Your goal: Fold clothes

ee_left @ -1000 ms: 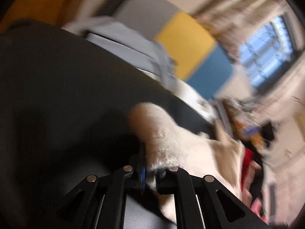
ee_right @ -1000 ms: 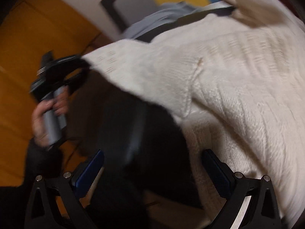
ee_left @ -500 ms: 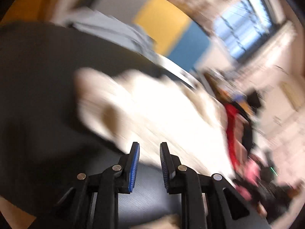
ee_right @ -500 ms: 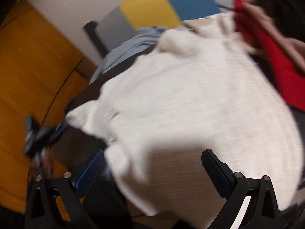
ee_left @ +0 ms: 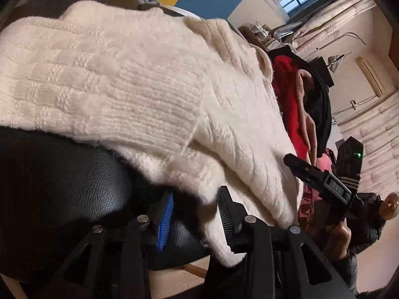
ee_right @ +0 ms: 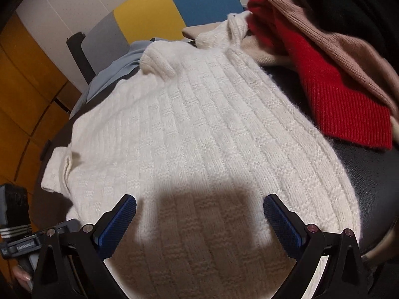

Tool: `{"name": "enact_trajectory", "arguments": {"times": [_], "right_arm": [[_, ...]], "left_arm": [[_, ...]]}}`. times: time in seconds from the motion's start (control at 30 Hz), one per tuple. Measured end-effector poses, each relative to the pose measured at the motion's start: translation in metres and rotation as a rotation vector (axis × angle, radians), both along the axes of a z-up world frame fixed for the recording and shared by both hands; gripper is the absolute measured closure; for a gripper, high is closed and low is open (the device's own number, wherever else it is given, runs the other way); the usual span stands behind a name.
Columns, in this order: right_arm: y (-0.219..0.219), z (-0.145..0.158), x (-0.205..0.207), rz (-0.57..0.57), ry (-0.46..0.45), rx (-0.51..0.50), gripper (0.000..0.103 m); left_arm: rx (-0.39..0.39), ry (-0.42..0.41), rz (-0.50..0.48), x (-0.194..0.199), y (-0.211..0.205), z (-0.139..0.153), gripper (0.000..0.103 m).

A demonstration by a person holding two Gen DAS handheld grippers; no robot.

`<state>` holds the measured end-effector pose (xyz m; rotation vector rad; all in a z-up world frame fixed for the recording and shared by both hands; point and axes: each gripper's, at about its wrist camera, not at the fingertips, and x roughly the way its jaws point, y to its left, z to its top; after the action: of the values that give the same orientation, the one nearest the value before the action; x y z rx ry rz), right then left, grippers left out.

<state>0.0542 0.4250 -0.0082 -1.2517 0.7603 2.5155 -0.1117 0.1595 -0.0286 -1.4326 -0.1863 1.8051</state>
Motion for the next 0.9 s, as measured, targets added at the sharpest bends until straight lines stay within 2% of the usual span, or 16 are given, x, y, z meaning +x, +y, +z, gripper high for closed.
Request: {"name": "enact_trajectory", "arguments": {"times": [0.07,0.13,0.27,0.33,0.4,0.5,0.6,0.63,0.7,0.73,0.83,0.9], "right_arm": [[-0.003,0.000,0.002,-0.004,0.005,0.002,0.000],[-0.002,-0.002,0.005,-0.015,0.016,-0.010,0.000],[0.000,-0.001,0.005,-0.012,0.030,-0.099,0.000],[-0.001,-0.001,0.005,0.012,0.030,-0.150,0.000],[-0.004,-0.001,0.007,0.050,0.041,-0.223,0.000],[-0.009,-0.002,0.009,0.080,0.043,-0.269,0.000],[-0.017,-0.001,0.007,0.093,0.015,-0.238,0.000],[-0.021,-0.001,0.006,0.100,0.005,-0.219,0.000],[-0.029,0.000,0.003,0.110,-0.011,-0.165,0.000],[-0.033,0.000,0.002,0.113,-0.019,-0.137,0.000],[-0.045,0.004,-0.005,0.113,-0.029,-0.058,0.000],[-0.056,0.010,-0.014,0.130,-0.011,0.011,0.000]], "left_arm": [[-0.005,0.017,0.010,-0.002,0.005,-0.002,0.076],[-0.003,0.033,0.002,-0.003,0.006,-0.005,0.094],[0.017,0.058,0.009,-0.007,-0.041,0.009,0.097],[-0.001,0.085,0.029,-0.015,-0.070,0.020,0.097],[-0.054,0.125,0.073,-0.022,-0.095,0.026,0.097],[-0.166,0.158,0.168,-0.034,-0.135,0.028,0.097],[-0.246,0.146,0.285,-0.043,-0.177,0.025,0.098],[-0.270,0.157,0.326,-0.046,-0.188,0.027,0.095],[-0.244,0.165,0.386,-0.049,-0.201,0.036,0.085],[-0.215,0.164,0.401,-0.050,-0.205,0.040,0.084],[-0.033,0.117,0.347,-0.056,-0.190,0.055,0.075],[0.081,0.056,0.310,-0.063,-0.170,0.056,0.070]]}}
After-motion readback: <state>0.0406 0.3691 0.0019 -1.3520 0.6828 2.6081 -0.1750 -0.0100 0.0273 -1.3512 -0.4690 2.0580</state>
